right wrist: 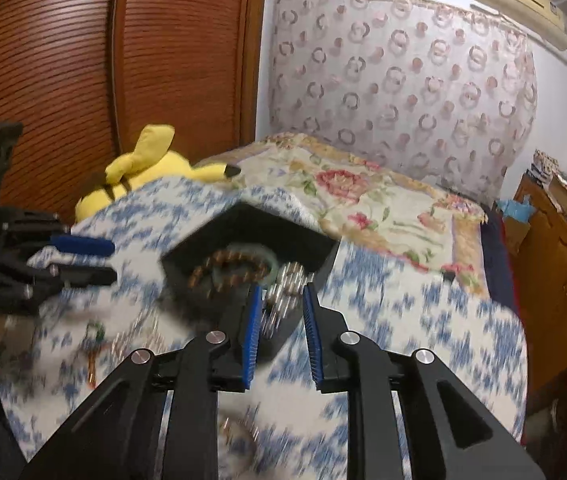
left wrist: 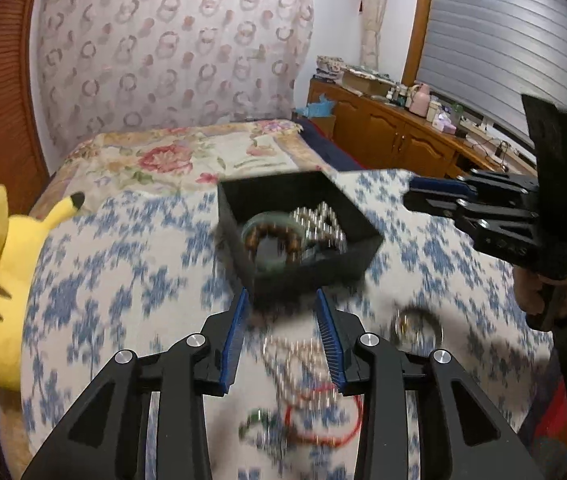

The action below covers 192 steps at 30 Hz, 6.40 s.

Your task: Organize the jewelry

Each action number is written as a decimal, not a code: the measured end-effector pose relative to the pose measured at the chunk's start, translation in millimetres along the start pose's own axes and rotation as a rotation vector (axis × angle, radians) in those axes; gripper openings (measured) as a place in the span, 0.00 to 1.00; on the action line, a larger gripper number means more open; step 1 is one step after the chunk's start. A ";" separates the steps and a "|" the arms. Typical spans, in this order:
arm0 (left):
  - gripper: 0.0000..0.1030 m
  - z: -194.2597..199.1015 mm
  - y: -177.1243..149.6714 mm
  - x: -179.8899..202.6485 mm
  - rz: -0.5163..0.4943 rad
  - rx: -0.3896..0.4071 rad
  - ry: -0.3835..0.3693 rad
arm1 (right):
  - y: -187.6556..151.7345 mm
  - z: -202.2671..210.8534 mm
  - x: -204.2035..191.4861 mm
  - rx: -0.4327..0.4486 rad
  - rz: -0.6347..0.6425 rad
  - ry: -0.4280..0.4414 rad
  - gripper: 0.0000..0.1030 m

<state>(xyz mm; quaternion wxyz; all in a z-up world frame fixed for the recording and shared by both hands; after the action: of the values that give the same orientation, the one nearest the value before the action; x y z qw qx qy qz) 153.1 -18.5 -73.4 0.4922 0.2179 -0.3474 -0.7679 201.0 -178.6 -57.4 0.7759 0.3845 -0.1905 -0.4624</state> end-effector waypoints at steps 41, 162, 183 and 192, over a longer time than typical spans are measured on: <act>0.13 -23.0 -72.3 -10.4 -0.024 -0.177 0.072 | -91.9 -23.9 2.2 -0.214 -0.032 -0.051 0.22; 0.89 -18.9 -50.6 -18.5 0.011 -0.146 0.109 | -59.4 4.3 3.9 -0.082 -0.110 0.044 0.13; 0.93 -19.6 -84.2 -18.4 0.040 -0.169 0.112 | -137.4 45.5 -35.4 -0.170 -0.079 0.098 0.32; 0.93 -16.8 -85.9 -18.4 0.040 -0.169 0.106 | -146.9 38.3 -49.7 -0.206 -0.002 0.077 0.32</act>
<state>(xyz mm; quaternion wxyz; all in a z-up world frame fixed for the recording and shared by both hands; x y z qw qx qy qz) 120.3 16.3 -148.9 0.5419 0.2089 -0.2592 -0.7717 67.4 -192.4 -143.8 0.8176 0.3204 -0.1119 -0.4651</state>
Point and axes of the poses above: each gripper's, at about its wrist camera, not at the fingertips, and z roughly against the way its jaws point, x to its right, y to its top, the point moved 5 cm from there along -z, roughly the way its jaws point, and after that the axes turned 9 degrees about -z, right-handed, at the moved point
